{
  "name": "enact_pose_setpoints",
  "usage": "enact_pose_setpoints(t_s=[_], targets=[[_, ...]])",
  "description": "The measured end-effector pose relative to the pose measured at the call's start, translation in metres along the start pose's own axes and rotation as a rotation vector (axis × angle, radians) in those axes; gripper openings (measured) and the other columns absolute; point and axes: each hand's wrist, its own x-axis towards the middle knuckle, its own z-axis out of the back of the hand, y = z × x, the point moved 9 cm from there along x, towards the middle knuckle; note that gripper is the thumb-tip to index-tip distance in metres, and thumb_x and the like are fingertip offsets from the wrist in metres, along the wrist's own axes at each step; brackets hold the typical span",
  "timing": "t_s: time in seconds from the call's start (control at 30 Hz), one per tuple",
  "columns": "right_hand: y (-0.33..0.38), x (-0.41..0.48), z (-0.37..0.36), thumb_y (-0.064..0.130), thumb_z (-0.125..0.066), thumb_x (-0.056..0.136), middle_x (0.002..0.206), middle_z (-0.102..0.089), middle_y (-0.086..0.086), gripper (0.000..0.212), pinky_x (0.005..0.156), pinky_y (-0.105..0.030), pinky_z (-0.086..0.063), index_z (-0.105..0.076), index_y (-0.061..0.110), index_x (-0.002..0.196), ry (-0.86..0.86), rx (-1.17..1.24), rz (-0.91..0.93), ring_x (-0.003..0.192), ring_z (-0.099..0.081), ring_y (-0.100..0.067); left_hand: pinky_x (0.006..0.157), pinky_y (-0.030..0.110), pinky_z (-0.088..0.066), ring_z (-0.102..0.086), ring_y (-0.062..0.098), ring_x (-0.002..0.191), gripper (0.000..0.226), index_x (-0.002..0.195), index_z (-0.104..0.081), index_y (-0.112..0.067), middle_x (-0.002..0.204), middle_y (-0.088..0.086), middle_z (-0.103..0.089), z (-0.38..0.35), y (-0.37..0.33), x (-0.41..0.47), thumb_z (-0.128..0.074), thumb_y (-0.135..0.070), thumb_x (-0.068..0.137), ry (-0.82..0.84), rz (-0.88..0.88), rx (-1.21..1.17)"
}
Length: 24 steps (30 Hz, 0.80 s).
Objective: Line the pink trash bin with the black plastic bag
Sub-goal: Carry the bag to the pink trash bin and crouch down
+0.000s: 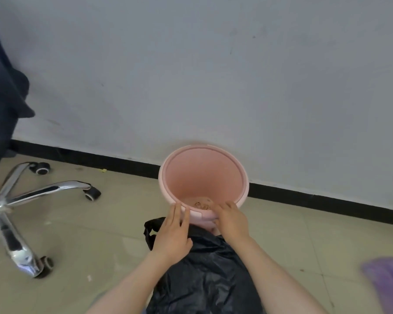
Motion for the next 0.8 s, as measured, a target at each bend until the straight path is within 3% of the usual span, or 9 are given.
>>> enact_pose_setpoints(t_s=[0.07, 0.2, 0.4, 0.53, 0.63, 0.67, 0.73, 0.8], targets=[[-0.001, -0.004, -0.011, 0.015, -0.050, 0.088, 0.130, -0.051, -0.012, 0.046, 0.072, -0.035, -0.040, -0.039, 0.016, 0.133, 0.117, -0.041, -0.033, 0.117, -0.044, -0.027, 0.118, 0.037, -0.006, 0.020, 0.033, 0.140, 0.075, 0.142, 0.013, -0.004, 0.151, 0.023, 0.022, -0.001, -0.005, -0.003, -0.040, -0.025, 0.093, 0.030, -0.021, 0.018], [0.005, -0.022, -0.018, 0.013, -0.044, 0.092, 0.124, -0.053, -0.018, 0.048, 0.065, -0.032, -0.032, -0.029, 0.013, 0.137, 0.139, -0.084, -0.026, 0.106, -0.052, -0.032, 0.118, 0.038, 0.001, 0.022, 0.035, 0.139, 0.075, 0.139, 0.016, 0.003, 0.148, 0.025, 0.026, -0.010, -0.005, -0.015, -0.037, -0.023, 0.094, 0.098, -0.040, 0.051], [-0.002, -0.039, -0.009, 0.018, -0.048, 0.091, 0.116, -0.058, -0.016, 0.036, 0.065, -0.032, -0.032, -0.041, 0.013, 0.126, 0.178, -0.107, -0.028, 0.099, -0.057, -0.033, 0.117, 0.037, 0.003, 0.021, 0.035, 0.140, 0.073, 0.139, 0.014, 0.005, 0.142, 0.018, 0.032, -0.007, -0.019, -0.022, -0.036, -0.024, 0.094, 0.040, -0.107, 0.016], [-0.011, -0.053, -0.003, 0.019, -0.047, 0.091, 0.109, -0.062, -0.018, 0.041, 0.064, -0.032, -0.031, -0.037, 0.018, 0.130, 0.243, -0.140, 0.002, 0.082, -0.052, -0.029, 0.115, 0.037, 0.001, 0.028, 0.035, 0.131, 0.076, 0.139, 0.010, 0.006, 0.149, 0.026, 0.018, -0.016, -0.033, -0.036, -0.041, -0.025, 0.091, 0.044, -0.114, -0.025], [-0.013, -0.056, 0.010, 0.021, -0.048, 0.091, 0.113, -0.062, -0.015, 0.040, 0.066, -0.032, -0.033, -0.039, 0.021, 0.130, 0.283, -0.105, -0.001, 0.097, -0.058, -0.032, 0.107, 0.041, -0.031, -0.003, 0.037, 0.129, 0.092, 0.134, -0.028, 0.012, 0.143, 0.035, -0.022, -0.012, -0.034, -0.039, -0.068, -0.037, 0.067, -0.032, -0.066, 0.007], [-0.013, -0.054, 0.019, 0.023, -0.050, 0.090, 0.115, -0.063, -0.013, 0.039, 0.068, -0.032, -0.035, -0.043, 0.021, 0.128, 0.280, -0.074, -0.005, 0.102, -0.058, -0.032, 0.106, 0.042, -0.029, -0.005, 0.037, 0.129, 0.090, 0.133, -0.031, 0.011, 0.142, 0.035, -0.024, -0.012, -0.035, -0.039, -0.069, -0.035, 0.066, -0.045, -0.068, 0.013], [-0.013, -0.047, 0.043, 0.026, -0.054, 0.088, 0.115, -0.065, -0.007, 0.033, 0.071, -0.031, -0.037, -0.051, 0.023, 0.121, 0.284, -0.024, 0.001, 0.105, -0.058, -0.029, 0.113, 0.040, -0.004, 0.019, 0.037, 0.130, 0.080, 0.140, -0.004, 0.007, 0.144, 0.027, 0.015, -0.013, -0.041, -0.042, -0.052, -0.023, 0.083, -0.040, -0.133, -0.012], [-0.011, -0.036, 0.071, 0.027, -0.055, 0.087, 0.114, -0.066, -0.001, 0.030, 0.068, -0.028, -0.035, -0.055, 0.024, 0.117, 0.292, 0.013, 0.025, 0.105, -0.058, -0.025, 0.116, 0.039, 0.004, 0.026, 0.037, 0.135, 0.074, 0.140, 0.011, 0.003, 0.141, 0.021, 0.031, -0.016, -0.038, -0.042, -0.039, -0.019, 0.090, 0.003, -0.118, -0.037]])
